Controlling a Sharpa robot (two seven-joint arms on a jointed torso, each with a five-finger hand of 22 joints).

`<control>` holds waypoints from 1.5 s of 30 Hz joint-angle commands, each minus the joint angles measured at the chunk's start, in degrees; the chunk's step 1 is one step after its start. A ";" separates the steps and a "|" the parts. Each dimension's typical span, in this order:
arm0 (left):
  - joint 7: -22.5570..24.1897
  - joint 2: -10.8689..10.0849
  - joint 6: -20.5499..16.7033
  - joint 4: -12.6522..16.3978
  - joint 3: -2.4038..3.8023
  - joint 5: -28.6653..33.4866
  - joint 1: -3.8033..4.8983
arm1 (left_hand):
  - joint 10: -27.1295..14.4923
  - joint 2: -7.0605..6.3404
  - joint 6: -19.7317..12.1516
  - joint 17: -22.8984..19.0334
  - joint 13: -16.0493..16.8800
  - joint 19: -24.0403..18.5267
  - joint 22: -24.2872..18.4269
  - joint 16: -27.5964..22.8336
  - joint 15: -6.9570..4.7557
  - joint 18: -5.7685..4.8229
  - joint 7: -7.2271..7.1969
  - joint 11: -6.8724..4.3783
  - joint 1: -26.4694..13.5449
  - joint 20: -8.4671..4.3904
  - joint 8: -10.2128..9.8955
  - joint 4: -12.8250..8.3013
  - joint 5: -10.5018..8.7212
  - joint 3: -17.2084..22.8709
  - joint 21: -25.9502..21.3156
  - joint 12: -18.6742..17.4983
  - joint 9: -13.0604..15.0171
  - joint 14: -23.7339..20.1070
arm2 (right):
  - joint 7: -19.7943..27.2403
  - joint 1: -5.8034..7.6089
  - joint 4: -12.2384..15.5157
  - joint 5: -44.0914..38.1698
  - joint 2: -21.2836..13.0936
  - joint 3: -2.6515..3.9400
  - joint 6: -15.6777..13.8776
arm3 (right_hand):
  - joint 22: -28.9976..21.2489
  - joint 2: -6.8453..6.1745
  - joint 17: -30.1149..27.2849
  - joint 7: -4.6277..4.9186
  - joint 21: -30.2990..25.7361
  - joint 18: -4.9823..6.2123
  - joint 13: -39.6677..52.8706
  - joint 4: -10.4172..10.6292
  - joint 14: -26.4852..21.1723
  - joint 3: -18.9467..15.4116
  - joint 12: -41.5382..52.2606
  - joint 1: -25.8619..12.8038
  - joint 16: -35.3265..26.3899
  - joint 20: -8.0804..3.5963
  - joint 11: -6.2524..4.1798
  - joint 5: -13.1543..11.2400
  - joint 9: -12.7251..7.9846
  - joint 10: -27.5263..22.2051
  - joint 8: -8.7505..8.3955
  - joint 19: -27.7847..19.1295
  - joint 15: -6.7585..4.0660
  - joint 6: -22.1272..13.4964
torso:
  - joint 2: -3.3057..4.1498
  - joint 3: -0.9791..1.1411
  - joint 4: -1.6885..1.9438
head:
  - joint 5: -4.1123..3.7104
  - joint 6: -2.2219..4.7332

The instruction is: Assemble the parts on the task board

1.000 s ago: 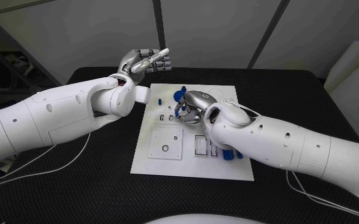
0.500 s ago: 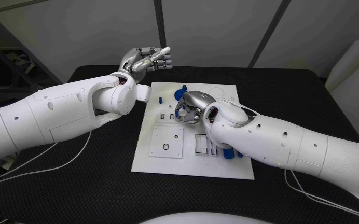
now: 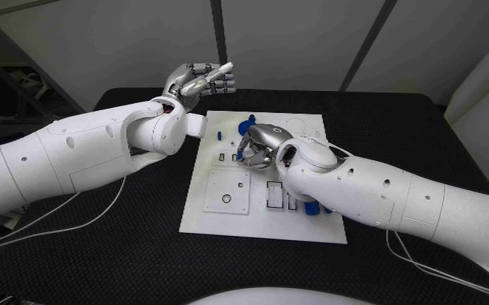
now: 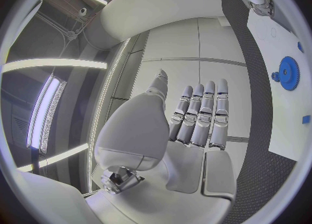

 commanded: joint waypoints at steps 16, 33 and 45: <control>0.00 0.03 0.58 -0.05 0.05 0.02 0.11 | 0.19 0.62 -0.26 -0.05 -0.05 -0.35 -0.08 -0.37 0.48 -0.91 0.86 0.26 -0.18 0.11 -0.38 -0.45 0.21 -0.03 -0.14 -0.35 -0.08 0.01 | -0.66 -0.23 0.10 -0.39 -0.46 -0.24 3.52 | 15.09 -0.42 2.31 0.12 0.18 -0.86 3.76 -0.32 3.23 -0.26 -0.81 -1.01 -0.41 -0.13 0.46 0.15 0.62 -0.71 -1.55 6.04 0.09 -0.99 | 0.03 0.00 -0.03 | 0.07 -0.14; -0.02 0.06 0.65 -0.13 0.05 0.02 0.11 | 0.19 0.62 -0.26 -0.05 -0.05 -0.35 -0.08 -0.37 0.48 -0.91 0.86 0.26 -0.18 0.11 -0.38 -0.45 0.21 -0.03 -0.14 -0.35 -0.08 0.01 | -0.64 -0.23 -0.09 -0.47 -0.35 -0.25 2.31 | 15.09 -1.93 2.11 1.34 0.18 -0.86 2.05 -0.33 3.17 -0.49 -3.19 -2.36 -0.62 0.61 1.51 -0.38 -0.10 -2.16 -1.95 6.04 0.91 -5.95 | 0.01 -0.02 -0.02 | 0.04 -0.13; -0.06 0.06 0.70 -0.20 0.05 0.02 0.10 | 0.19 0.62 -0.26 -0.05 -0.05 -0.35 -0.08 -0.37 0.48 -0.91 0.86 0.26 -0.18 0.11 -0.38 -0.45 0.21 -0.03 -0.14 -0.35 -0.08 0.01 | -0.47 -0.23 -0.07 -0.43 -0.30 -0.26 1.01 | 15.09 -2.81 1.89 1.66 0.18 -0.86 1.48 0.19 3.11 -1.18 -3.96 -3.60 -0.81 0.99 1.86 -1.10 -0.20 -2.68 -1.86 6.04 1.23 -8.11 | 0.02 0.00 -0.05 | 0.06 -0.17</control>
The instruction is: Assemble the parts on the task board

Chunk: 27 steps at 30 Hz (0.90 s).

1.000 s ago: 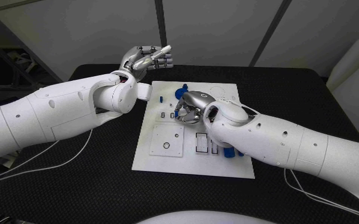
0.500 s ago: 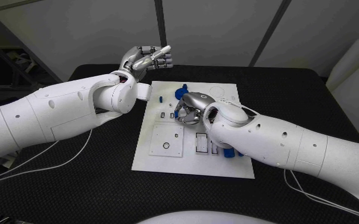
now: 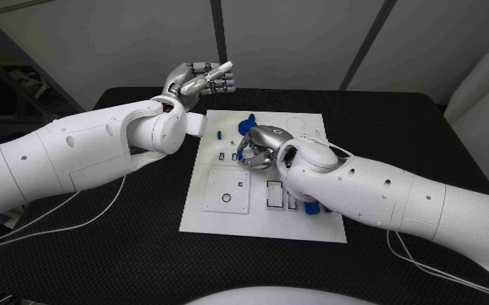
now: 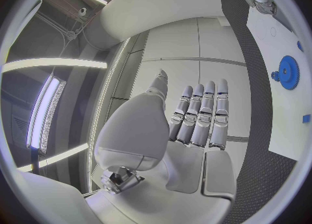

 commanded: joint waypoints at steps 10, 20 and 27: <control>-0.68 -0.12 0.72 -0.17 0.05 -0.29 0.10 | 0.31 0.77 -0.18 -0.03 -0.03 -0.43 -0.17 -0.49 0.46 -0.89 0.78 0.22 -0.25 0.13 -0.38 -0.69 0.22 -0.11 -0.17 -0.43 -0.06 0.10 | 1.38 -0.07 1.33 0.73 -1.02 -0.13 -7.18 | 15.10 -4.52 1.82 1.05 0.18 -0.87 -0.72 8.49 3.03 -6.44 -2.98 -1.37 -0.62 1.42 1.04 -6.48 -0.96 -2.16 0.00 6.04 1.25 -6.51 | -0.03 0.07 -0.03 | 0.10 0.16; -7.98 -0.61 5.89 -1.20 0.04 -9.45 0.06 | 10.86 3.06 7.47 2.96 0.69 7.76 1.51 4.86 -4.08 -0.34 -2.99 -4.00 -1.94 -3.69 2.64 -1.36 0.28 -0.99 5.03 2.97 0.93 13.50 | 18.01 0.11 8.79 8.49 -8.53 -0.05 -13.74 | 10.24 -5.40 -5.53 1.61 -3.78 0.48 -9.17 13.18 0.77 -8.20 -13.44 4.66 -5.94 1.73 1.52 -6.85 -2.26 -8.11 -0.07 2.76 1.54 -12.50 | -0.62 0.05 -0.29 | 0.40 0.57; -19.02 -1.12 11.83 -1.19 0.03 -23.37 0.00 | 21.47 4.44 14.58 10.54 1.29 20.05 5.44 14.68 -10.17 -0.53 -7.47 -8.84 -2.46 -9.50 4.86 -0.94 0.74 -1.39 13.70 4.86 2.31 30.10 | 24.02 1.16 15.96 18.31 -17.27 1.69 -10.66 | 5.99 -2.30 -9.59 0.55 -7.58 1.61 -15.25 11.89 -0.18 -6.03 -20.47 8.11 -9.52 1.13 0.54 -6.66 -1.44 -11.24 1.71 0.10 0.82 -4.77 | -1.83 0.30 -0.73 | 0.87 0.47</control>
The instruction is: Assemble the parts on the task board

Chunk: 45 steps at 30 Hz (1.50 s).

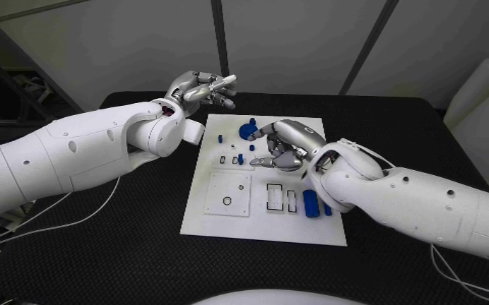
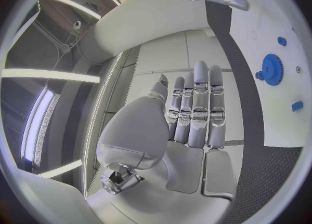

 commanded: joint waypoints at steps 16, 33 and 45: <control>-38.55 1.90 16.87 -0.13 0.02 -40.09 0.25 | 8.88 -0.61 -0.05 65.43 45.95 10.96 32.48 62.64 -4.75 -3.77 -3.29 -4.19 -4.89 -5.20 4.68 8.19 -0.36 -6.91 32.29 35.85 13.16 5.33 | 7.49 1.70 6.70 28.88 -15.49 4.08 7.46 | -1.20 2.40 -9.78 -0.38 -8.83 3.06 -12.51 -2.12 -1.53 1.21 -13.44 0.94 -9.72 -0.52 -0.32 0.00 -0.54 -4.55 -1.19 -3.59 -0.59 1.86 | -3.42 0.90 -0.49 | 0.87 -1.06; -48.56 11.27 22.84 -7.33 -2.12 -48.92 1.83 | 9.21 -2.94 -3.75 72.44 64.16 12.66 45.46 68.13 -5.13 -5.25 -3.91 -4.69 -7.02 -5.47 10.15 14.16 -0.72 -6.93 41.34 49.29 27.11 6.22 | 6.84 2.07 5.51 30.69 -16.16 4.20 9.13 | -1.38 2.27 -9.49 -0.38 -9.25 3.04 -13.22 -2.88 -0.98 1.27 -13.37 0.78 -10.27 -0.59 -0.36 2.39 -0.65 -4.06 -1.35 -3.18 -0.64 1.62 | -3.33 0.95 -0.45 | 1.31 -1.88; -49.86 13.51 26.33 -9.97 -3.06 -50.06 2.03 | 9.21 -2.65 -4.07 72.58 64.77 12.50 45.75 68.22 -5.13 -5.26 -3.93 -4.71 -6.66 -5.47 10.36 14.03 -0.72 -6.43 41.53 49.40 28.39 6.24 | 6.22 2.12 5.02 30.10 -16.02 4.20 9.04 | -1.45 2.18 -9.41 -0.38 -9.37 3.04 -13.34 -2.95 -0.89 1.27 -13.31 0.63 -10.37 -0.61 -0.36 3.00 -0.66 -3.98 -1.37 -3.12 -0.65 1.58 | -3.35 0.88 -0.46 | 1.35 -2.69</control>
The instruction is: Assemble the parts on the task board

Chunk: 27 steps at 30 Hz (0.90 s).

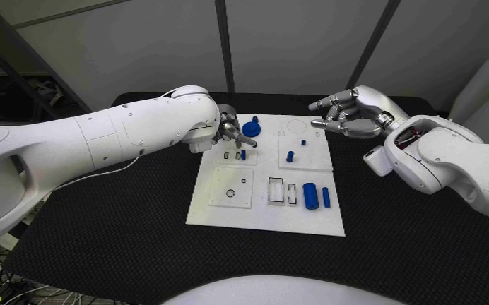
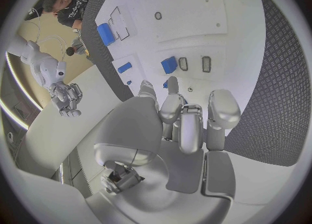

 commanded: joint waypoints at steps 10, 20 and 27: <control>-2.05 0.77 4.75 -0.99 -0.16 -1.93 0.21 | 0.04 -0.33 -0.78 10.33 0.69 -0.29 0.48 0.61 -0.28 0.04 0.04 -0.35 0.39 -0.09 0.44 0.17 -0.06 0.37 0.41 0.60 0.82 4.75 | -0.57 0.13 -0.57 -0.24 0.34 0.05 0.43 | -0.10 -0.15 0.07 -0.20 -0.43 0.53 -0.16 -0.21 0.46 -0.01 -0.02 -0.53 -0.41 -0.16 0.00 0.53 -0.08 0.32 -0.21 0.41 -0.13 0.00 | 0.01 -0.03 0.08 | -0.01 -0.39; -1.95 1.36 5.29 -1.33 -0.51 -1.94 0.22 | 0.01 -0.16 -0.88 10.30 0.80 -0.36 0.57 0.58 -0.27 0.03 0.04 -0.35 0.40 -0.08 0.46 0.15 -0.04 0.49 0.47 0.52 1.25 4.74 | -0.85 0.13 -0.96 -0.37 0.59 0.05 0.47 | -0.18 -0.16 0.03 -0.20 -0.52 0.54 -0.22 -0.20 0.47 -0.01 -0.02 -0.61 -0.50 -0.16 -0.01 0.73 -0.08 0.33 -0.20 0.40 -0.13 0.01 | 0.00 0.02 0.13 | -0.14 -0.68; -1.56 1.64 4.71 -1.34 -0.59 -1.94 0.21 | 0.03 0.09 -1.01 10.36 1.09 -0.48 0.64 0.63 -0.26 0.05 0.03 -0.35 0.78 -0.06 0.48 0.04 -0.02 0.73 0.52 0.53 1.88 4.76 | -1.04 0.13 -1.14 -0.46 0.76 0.04 0.50 | -0.18 -0.16 0.03 -0.20 -0.52 0.54 -0.22 -0.20 0.47 -0.01 -0.02 -0.61 -0.50 -0.16 -0.01 0.73 -0.08 0.33 -0.20 0.40 -0.13 0.01 | -0.01 0.01 0.06 | -0.08 -0.80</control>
